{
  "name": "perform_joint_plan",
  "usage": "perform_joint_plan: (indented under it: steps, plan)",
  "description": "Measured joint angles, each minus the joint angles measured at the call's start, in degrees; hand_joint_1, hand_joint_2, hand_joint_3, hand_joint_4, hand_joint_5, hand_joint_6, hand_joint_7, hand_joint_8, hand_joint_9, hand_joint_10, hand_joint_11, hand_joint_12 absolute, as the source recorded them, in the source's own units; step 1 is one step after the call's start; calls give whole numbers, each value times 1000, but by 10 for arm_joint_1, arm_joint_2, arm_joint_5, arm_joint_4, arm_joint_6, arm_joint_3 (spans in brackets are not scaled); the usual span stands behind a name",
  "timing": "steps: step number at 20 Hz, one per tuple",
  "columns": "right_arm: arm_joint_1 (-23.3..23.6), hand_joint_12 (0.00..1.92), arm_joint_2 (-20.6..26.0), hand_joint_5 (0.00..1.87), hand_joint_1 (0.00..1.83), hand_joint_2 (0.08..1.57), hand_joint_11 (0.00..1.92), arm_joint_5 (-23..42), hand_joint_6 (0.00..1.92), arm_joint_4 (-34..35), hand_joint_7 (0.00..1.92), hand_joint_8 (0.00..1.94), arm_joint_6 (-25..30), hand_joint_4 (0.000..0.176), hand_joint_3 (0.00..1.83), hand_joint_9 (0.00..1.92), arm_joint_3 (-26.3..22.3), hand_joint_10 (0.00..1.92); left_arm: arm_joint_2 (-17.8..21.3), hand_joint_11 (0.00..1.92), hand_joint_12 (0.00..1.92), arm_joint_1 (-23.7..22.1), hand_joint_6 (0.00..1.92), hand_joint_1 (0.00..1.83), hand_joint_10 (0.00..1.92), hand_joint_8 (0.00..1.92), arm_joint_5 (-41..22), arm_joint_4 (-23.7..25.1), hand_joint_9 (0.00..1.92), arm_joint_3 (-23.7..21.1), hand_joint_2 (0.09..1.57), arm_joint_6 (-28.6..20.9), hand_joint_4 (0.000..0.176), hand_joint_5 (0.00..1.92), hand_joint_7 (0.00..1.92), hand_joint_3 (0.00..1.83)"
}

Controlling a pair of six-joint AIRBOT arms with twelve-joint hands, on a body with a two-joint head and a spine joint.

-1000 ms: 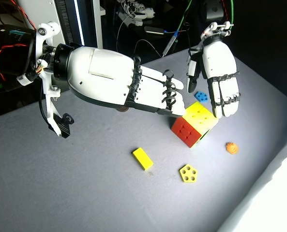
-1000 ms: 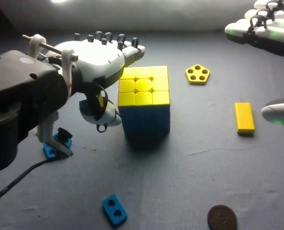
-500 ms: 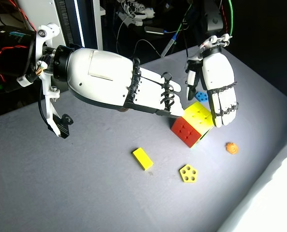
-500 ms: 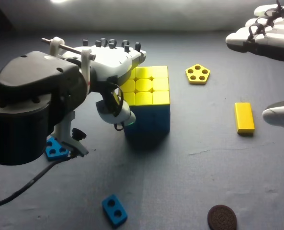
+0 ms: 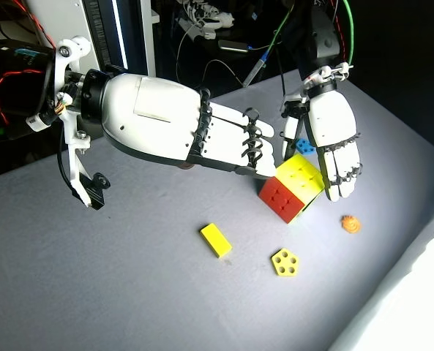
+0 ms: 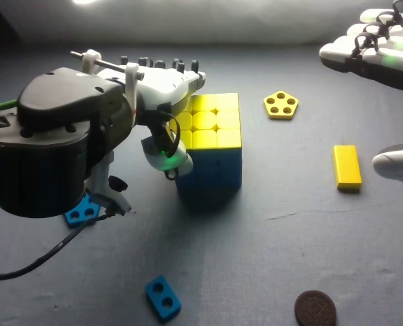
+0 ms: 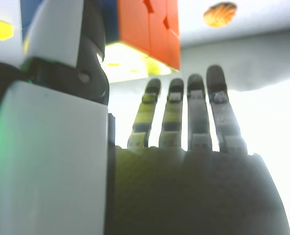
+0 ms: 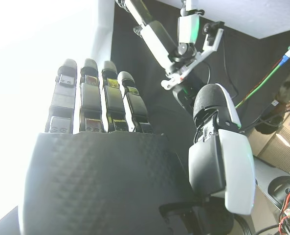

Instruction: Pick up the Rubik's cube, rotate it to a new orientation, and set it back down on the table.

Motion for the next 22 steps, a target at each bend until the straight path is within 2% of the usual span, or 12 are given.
perform_joint_plan:
  steps: [3, 5, 7, 8, 9, 11, 13, 15, 17, 19, 22]
  plan:
    - [-4, 2, 0, 20, 98, 1220, 1, 3, 6, 0, 94, 10, 0, 0, 3, 66, 0, 8, -8, 0, 454, 0, 0, 979, 3, 3, 0, 2, 49, 14, 1069, 0, 11, 0, 30, 0]
    - [-8, 2, 0, 25, 121, 1218, 4, 1, 7, -3, 74, 1, 0, 0, 2, 56, 0, 3, -12, 0, 482, 0, 0, 972, 7, 6, -2, 2, 70, 16, 1068, 0, 18, 0, 53, 0]
    - [-10, 0, 0, 10, 106, 1217, 0, 5, 1, -5, 60, 0, 0, 0, 1, 45, 0, 0, -15, 0, 513, 0, 0, 969, 9, 0, -1, 2, 87, 20, 1085, 0, 12, 0, 42, 4]
    - [-10, 0, 0, 11, 106, 1219, 0, 5, 1, -5, 88, 11, 0, 0, 2, 67, 0, 9, -15, 0, 432, 0, 0, 920, 4, 0, -1, 0, 58, 20, 1106, 6, 7, 0, 8, 10]
    - [-10, 0, 0, 1, 71, 1222, 0, 6, 0, -4, 85, 8, 0, 0, 3, 65, 0, 8, -15, 0, 412, 0, 0, 946, 4, 2, -1, -4, 55, 20, 1094, 16, 7, 0, 6, 3]
    - [-10, 0, 0, 8, 68, 1224, 0, 7, 3, -4, 97, 10, 0, 0, 3, 61, 0, 5, -15, 0, 437, -1, 0, 867, 3, 1, -2, -10, 56, 20, 1103, 22, 4, 0, 5, 5]
    - [-10, 0, 0, 28, 69, 1223, 0, 7, 10, -5, 113, 12, 0, 0, 2, 76, 0, 10, -15, 0, 270, -2, 0, 888, 0, 0, -1, -10, 4, 20, 1089, 24, 10, 0, 0, 0]
    - [-10, 0, 0, 24, 82, 1226, 0, 8, 7, -5, 99, 3, -1, 0, 2, 63, 0, 4, -15, 0, 229, -2, 0, 899, 0, 0, 5, -8, 1, 22, 1072, 24, 0, 0, 0, 0]
    - [-10, 0, 0, 9, 69, 1223, 0, 8, 1, -5, 85, 0, 0, 0, 1, 54, 0, 0, -15, 0, 66, -2, 0, 975, 0, 0, 9, -5, 0, 22, 1060, 24, 0, 0, 0, 0]
    - [-10, 0, 0, 0, 51, 1230, 0, 8, 0, -5, 68, 1, -1, 0, 4, 50, 0, 2, -15, 0, 87, -2, 0, 963, 0, 0, 13, -1, 0, 22, 1053, 24, 0, 0, 0, 0]
    - [-10, 0, 0, 7, 70, 1223, 0, 8, 3, -5, 94, 13, -1, 0, 0, 82, 0, 15, -18, 0, 1, -2, 0, 988, 0, 0, 21, 3, 0, 24, 1049, 24, 0, 0, 0, 0]
